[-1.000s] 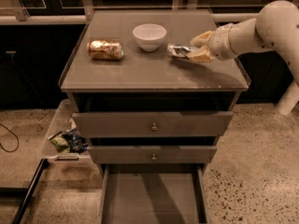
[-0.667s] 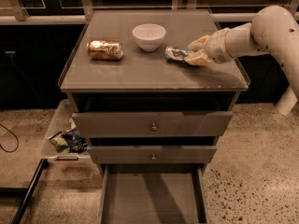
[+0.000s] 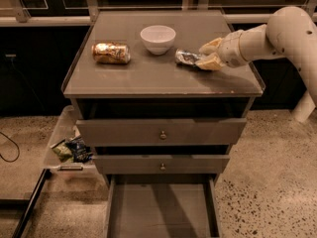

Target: Pick redbull can from bottom drawer and place on counter

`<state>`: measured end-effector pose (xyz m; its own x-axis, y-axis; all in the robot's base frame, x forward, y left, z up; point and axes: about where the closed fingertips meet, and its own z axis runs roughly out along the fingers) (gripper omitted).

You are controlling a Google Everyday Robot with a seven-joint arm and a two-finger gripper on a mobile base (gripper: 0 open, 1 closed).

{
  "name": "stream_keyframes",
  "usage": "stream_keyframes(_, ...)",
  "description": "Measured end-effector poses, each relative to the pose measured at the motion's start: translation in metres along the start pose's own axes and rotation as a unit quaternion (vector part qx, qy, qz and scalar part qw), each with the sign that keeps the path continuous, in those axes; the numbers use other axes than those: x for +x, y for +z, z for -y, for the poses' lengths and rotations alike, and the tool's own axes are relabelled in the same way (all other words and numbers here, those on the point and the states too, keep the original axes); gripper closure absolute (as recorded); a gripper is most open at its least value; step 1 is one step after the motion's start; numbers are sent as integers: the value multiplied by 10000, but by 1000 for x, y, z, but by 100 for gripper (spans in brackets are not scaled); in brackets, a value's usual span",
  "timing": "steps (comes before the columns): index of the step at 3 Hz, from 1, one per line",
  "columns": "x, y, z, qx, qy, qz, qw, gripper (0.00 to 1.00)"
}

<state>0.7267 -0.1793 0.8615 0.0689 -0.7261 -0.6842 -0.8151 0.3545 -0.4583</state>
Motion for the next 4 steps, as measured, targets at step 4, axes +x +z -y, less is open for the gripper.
stream_keyframes(4,0,0,0,-1,0,0,10000,0)
